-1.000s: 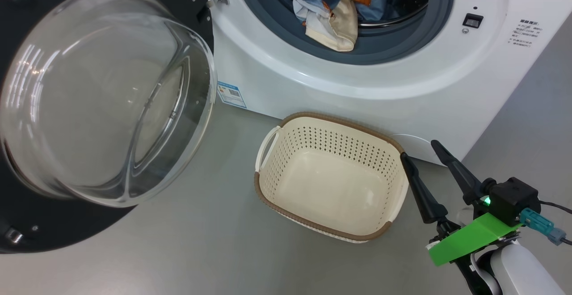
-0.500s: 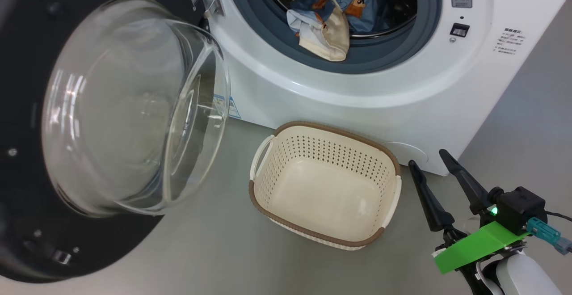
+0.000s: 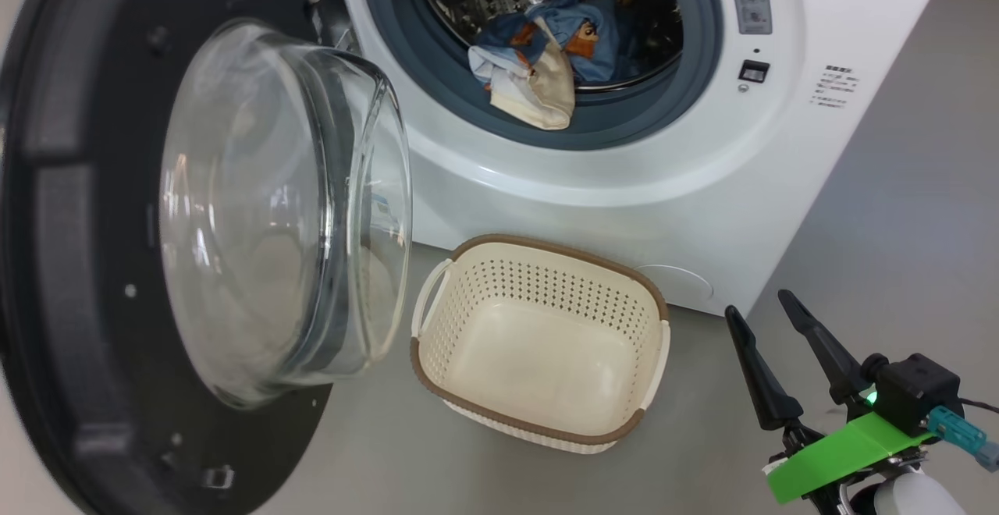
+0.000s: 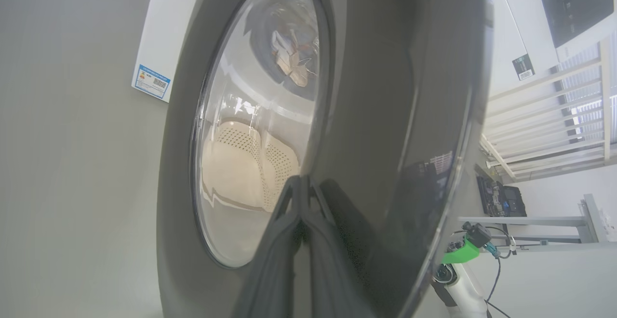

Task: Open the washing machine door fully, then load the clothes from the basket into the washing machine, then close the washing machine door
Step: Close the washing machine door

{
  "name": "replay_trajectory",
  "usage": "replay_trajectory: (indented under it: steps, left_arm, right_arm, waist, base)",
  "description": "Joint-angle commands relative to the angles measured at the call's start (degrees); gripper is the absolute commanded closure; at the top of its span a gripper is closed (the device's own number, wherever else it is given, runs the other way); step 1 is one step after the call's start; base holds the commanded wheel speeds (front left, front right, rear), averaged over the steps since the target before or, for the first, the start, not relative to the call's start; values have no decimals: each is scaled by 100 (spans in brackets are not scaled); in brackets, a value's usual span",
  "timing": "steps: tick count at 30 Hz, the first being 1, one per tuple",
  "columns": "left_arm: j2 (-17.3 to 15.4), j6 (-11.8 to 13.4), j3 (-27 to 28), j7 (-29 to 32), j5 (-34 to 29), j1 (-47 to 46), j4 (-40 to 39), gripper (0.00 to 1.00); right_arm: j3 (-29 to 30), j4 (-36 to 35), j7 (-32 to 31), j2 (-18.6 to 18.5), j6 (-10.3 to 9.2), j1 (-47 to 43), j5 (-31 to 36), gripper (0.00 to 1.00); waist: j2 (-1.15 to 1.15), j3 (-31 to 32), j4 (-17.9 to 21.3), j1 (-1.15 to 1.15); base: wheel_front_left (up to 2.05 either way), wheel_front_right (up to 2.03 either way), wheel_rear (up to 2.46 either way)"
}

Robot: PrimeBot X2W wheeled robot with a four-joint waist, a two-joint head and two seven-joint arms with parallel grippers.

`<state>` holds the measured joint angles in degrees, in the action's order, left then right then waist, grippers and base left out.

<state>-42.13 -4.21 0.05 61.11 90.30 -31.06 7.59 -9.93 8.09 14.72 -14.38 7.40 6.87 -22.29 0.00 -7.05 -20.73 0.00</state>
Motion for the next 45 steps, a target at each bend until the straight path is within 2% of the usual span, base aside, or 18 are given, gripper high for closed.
replay_trajectory:
  steps: [1, 10, 22, 32, 45]
  left_arm:
    - [-236, 6, 205, 79, 73, -98, -259, 100]
    - [-39, 147, 38, 187, 186, -133, -926, 100]
    - [334, 184, -244, 179, 219, -526, -1283, 100]
    - [546, 190, -511, 157, 51, -914, -1233, 100]
    - [717, 171, -601, -28, -166, -1287, -921, 100]
  right_arm:
    - [-73, -143, 28, -5, 9, -57, -32, 0]
    - [28, -165, 28, 64, 9, -213, -14, 0]
    - [96, -197, 28, 136, 9, -238, -6, 0]
    - [116, -216, 28, 215, 9, -182, 2, 0]
    - [157, -229, 28, 311, 9, -128, 0, 0]
  waist:
    - [0, 36, 70, 0]
    - [0, 122, 427, 0]
    - [0, 84, 977, 0]
    - [0, 7, 1407, 0]
    - [0, -87, 1925, 0]
  base:
    - [0, 0, 0]
    - [0, 0, 0]
    - [0, 0, 0]
    - [0, 0, 0]
    - [0, 0, 0]
